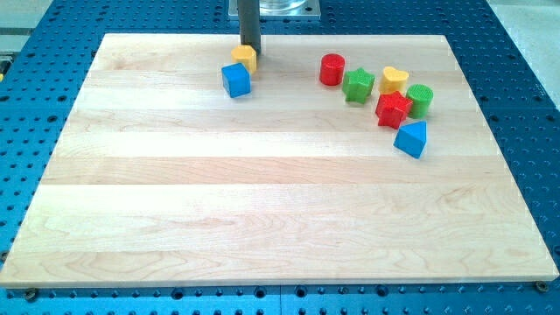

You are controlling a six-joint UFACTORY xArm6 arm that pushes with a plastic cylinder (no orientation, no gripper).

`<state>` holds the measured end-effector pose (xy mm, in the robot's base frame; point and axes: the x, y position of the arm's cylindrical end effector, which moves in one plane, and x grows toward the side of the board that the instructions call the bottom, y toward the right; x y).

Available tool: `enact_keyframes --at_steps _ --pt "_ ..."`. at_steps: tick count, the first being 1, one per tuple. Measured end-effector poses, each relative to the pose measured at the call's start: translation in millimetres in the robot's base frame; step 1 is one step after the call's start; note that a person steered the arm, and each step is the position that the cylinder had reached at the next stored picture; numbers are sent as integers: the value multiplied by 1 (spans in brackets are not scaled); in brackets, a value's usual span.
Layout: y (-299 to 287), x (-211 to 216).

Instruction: Adjust the red circle on top of the green star

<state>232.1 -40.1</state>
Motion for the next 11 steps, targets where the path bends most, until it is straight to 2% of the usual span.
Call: enact_keyframes --at_steps 2,3,5,6,8,10,11 --pt "77 -14" --pt "96 13" --pt "90 73" --pt "89 81" --pt "123 69" --pt "89 53" --pt "108 -2"
